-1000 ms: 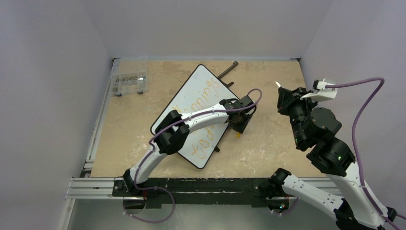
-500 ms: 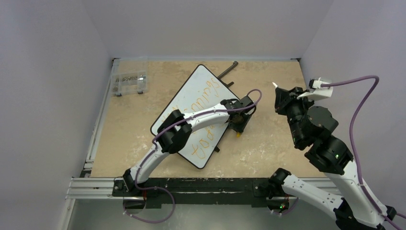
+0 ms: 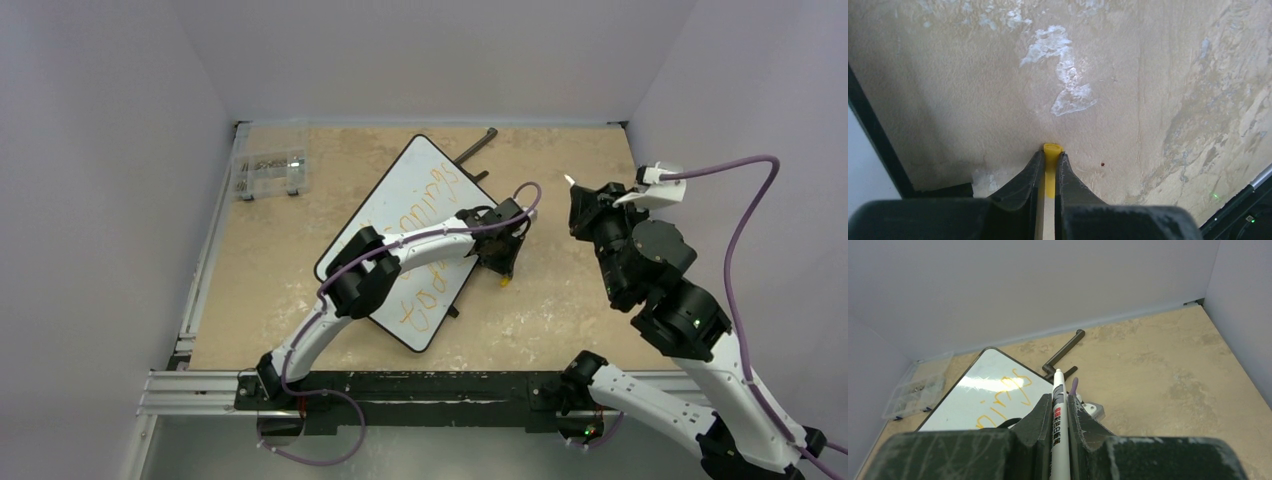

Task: Write a sentence on the whiteboard
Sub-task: Insert the whiteboard marker without the cap into the pen cap.

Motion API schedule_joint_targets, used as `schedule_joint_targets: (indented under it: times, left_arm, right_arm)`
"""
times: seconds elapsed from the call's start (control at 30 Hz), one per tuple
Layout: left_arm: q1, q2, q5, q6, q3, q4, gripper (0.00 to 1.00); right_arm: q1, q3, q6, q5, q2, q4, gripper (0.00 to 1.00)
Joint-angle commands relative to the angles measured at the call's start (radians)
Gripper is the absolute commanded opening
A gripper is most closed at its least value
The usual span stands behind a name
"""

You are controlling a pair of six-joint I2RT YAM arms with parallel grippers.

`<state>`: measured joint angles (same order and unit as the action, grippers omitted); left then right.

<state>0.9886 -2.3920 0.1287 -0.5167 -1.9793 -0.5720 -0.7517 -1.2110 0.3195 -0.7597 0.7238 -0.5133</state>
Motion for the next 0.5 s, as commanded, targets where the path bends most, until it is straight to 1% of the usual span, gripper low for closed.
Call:
schedule_joint_targets:
  times: [0.0, 0.17, 0.27, 0.47]
  left_arm:
    - [-0.003, 0.073, 0.033, -0.053, 0.039, 0.007, 0.00]
    - [-0.028, 0.168, 0.059, -0.132, 0.038, -0.004, 0.00]
    - [-0.041, 0.233, 0.051, -0.164, 0.041, -0.030, 0.00]
    - [-0.085, 0.411, 0.029, -0.220, 0.135, 0.010, 0.00]
  right_arm:
    - [0.000, 0.010, 0.016, -0.012, -0.023, 0.003, 0.00]
    - [0.000, 0.012, 0.013, -0.014, -0.053, 0.008, 0.00]
    - [0.001, 0.021, 0.002, -0.001, -0.076, 0.026, 0.00]
    - [0.000, 0.055, -0.006, 0.047, -0.120, 0.082, 0.00]
